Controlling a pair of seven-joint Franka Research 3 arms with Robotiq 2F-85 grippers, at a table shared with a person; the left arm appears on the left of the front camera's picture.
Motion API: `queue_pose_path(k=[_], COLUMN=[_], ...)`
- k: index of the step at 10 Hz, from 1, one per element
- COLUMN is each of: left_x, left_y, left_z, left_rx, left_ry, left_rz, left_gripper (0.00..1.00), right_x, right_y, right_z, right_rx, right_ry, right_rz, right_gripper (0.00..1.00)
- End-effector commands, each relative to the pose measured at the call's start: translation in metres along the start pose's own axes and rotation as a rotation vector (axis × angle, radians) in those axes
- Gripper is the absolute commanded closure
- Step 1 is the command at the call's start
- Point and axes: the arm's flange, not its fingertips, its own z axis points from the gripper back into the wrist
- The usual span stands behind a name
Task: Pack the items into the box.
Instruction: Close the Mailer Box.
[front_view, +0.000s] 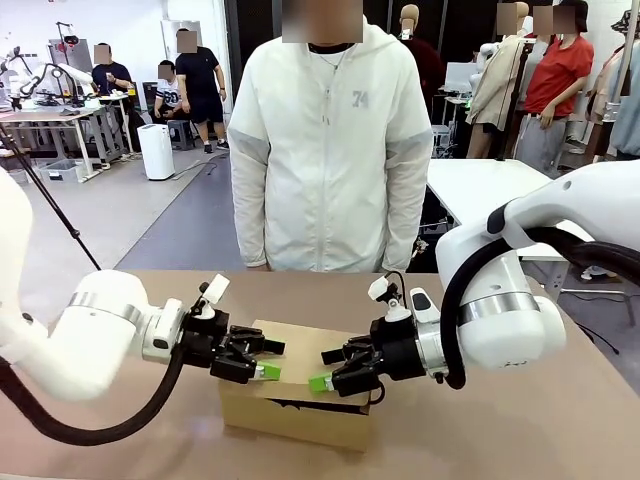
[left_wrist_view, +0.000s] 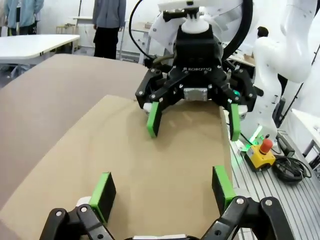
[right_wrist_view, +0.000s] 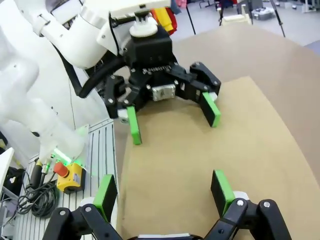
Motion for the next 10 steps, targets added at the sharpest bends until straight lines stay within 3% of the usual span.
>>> queue_pose_path(k=[1,3,6,8,10], left_x=[-0.005,-0.012,-0.013,-0.014,-0.003], left_y=[0.006,0.009,0.009,0.009,0.002], left_z=[0.0,-0.001,-0.001,-0.003,0.006], left_rx=[0.0,-0.016,-0.032,-0.044,-0.038], left_ry=[0.053,0.107,0.118,0.141,0.061], left_rz=[0.014,0.051,0.045,0.061,0.015], left_gripper=[0.0,0.0,0.0,0.0,0.0], right_x=[-0.007,-0.015,-0.023,-0.023,-0.016], right_y=[0.003,0.008,0.003,0.001,0.002], right_z=[-0.002,-0.007,-0.009,-0.006,0.003], right_rx=[0.021,0.092,0.007,0.004,0.01], right_ry=[-0.034,0.114,0.156,0.122,0.041], right_rz=[0.035,0.08,0.059,0.058,0.081], right_gripper=[0.0,0.0,0.0,0.0,0.0])
